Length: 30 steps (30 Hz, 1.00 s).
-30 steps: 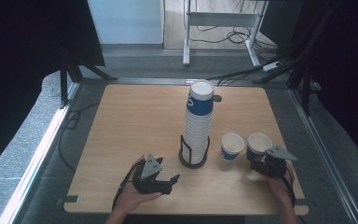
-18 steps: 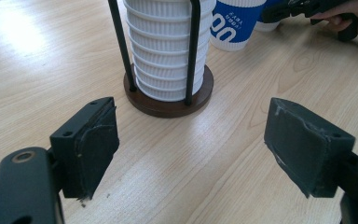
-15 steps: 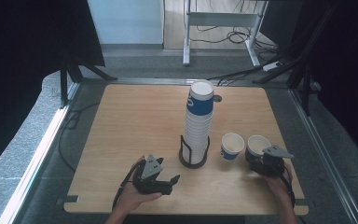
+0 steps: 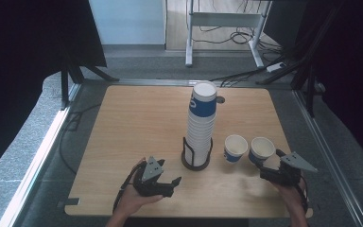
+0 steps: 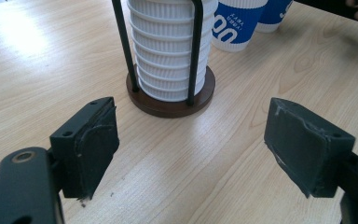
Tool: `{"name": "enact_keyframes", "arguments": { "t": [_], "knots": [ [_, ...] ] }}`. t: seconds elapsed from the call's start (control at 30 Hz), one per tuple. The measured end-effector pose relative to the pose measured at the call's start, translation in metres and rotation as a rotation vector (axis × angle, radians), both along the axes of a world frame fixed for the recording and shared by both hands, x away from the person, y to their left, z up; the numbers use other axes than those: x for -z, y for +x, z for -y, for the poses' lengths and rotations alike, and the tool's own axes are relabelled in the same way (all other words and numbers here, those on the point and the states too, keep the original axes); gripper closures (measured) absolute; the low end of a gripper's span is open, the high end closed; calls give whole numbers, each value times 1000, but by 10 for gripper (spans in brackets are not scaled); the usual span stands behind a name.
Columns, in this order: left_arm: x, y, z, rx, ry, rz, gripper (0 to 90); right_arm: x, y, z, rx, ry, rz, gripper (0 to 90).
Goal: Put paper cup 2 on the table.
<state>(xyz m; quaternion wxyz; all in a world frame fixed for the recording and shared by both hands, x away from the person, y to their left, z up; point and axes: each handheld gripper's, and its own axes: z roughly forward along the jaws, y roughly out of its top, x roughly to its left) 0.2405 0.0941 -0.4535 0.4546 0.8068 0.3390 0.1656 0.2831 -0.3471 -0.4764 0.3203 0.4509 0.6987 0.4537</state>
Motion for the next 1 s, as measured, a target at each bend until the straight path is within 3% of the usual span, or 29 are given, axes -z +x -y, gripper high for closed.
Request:
{"name": "enact_keyframes", "arguments": {
  "t": [0.07,0.17,0.23,0.3,0.33,0.37,0.43,0.47,0.57,0.67,0.8,1.0],
  "knots": [
    [0,0,0,-2,1,1,179,-17,-11,-1,-22,24,52,75],
    [1,1,0,-6,2,-1,179,-25,-16,-4,-50,38,75,87],
    [1,1,0,-7,1,-2,179,-33,-20,-12,-107,51,94,132],
    [1,1,0,-5,-3,-3,179,-38,-23,-23,-199,65,100,146],
    [1,1,0,-6,-3,-2,178,-40,-25,-37,-281,74,90,175],
    [1,1,0,-7,-3,-1,178,-40,-25,-44,-318,84,88,185],
    [1,1,-1,-7,-3,-1,178,-39,-25,-49,-342,91,83,190],
    [1,1,-1,-9,-1,-2,178,-34,-24,-66,-393,99,59,202],
    [1,1,-2,-11,-1,-1,178,-27,-22,-81,-435,94,36,213],
    [1,2,-3,-13,2,-1,178,-12,-20,-106,-522,93,-16,224],
    [2,2,-3,-14,3,0,179,-6,-19,-116,-534,76,-35,229],
    [3,2,-1,-9,10,-3,179,-7,-19,-115,-530,93,-31,232]
  ]
}}
